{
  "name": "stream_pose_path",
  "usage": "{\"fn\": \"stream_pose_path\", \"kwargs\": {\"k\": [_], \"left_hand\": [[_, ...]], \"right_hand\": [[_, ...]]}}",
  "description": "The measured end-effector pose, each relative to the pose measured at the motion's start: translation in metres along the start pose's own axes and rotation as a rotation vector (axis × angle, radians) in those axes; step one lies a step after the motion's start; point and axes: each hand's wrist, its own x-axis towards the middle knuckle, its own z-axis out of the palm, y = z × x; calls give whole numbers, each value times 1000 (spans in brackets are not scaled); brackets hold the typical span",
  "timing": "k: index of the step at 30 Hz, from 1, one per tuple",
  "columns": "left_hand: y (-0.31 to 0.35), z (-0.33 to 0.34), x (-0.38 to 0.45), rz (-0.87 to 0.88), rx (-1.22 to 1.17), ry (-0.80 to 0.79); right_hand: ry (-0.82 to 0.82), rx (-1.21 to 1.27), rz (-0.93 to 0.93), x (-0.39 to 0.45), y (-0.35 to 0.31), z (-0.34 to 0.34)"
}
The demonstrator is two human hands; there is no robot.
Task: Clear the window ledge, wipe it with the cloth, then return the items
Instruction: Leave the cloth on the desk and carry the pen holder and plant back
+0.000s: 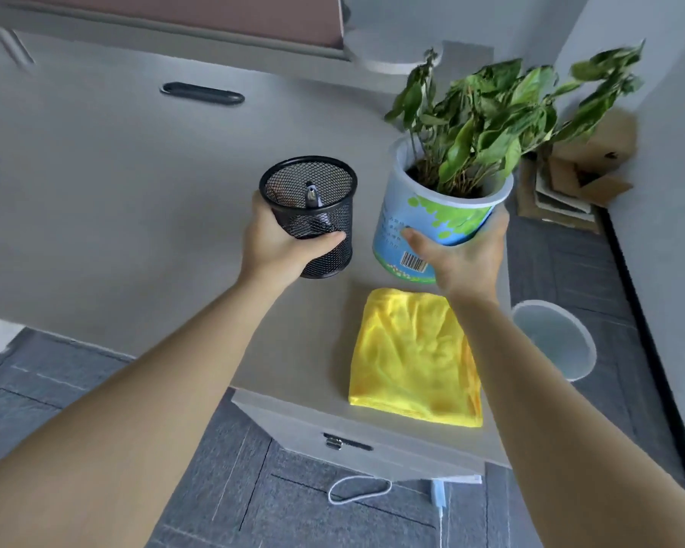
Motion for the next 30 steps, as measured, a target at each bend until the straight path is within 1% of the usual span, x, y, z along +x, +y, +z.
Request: {"fn": "stream_pose_path", "kwargs": {"k": [4, 11, 15, 22, 26, 30], "left_hand": [[56, 60, -47, 47, -23, -118], [131, 173, -178, 133, -33, -438], [164, 226, -280, 206, -56, -627], [219, 291, -485, 262, -84, -877], [251, 328, -596, 306, -104, -1045], [275, 358, -696, 354, -99, -1228]], "right_hand": [[165, -41, 2, -24, -14, -98], [470, -97, 41, -115, -26, -285], [645, -133, 57, -199, -28, -390], [930, -199, 98, -378, -45, -552], [1087, -210, 111, -471, -55, -631], [1226, -227, 145, -547, -56, -693]]}}
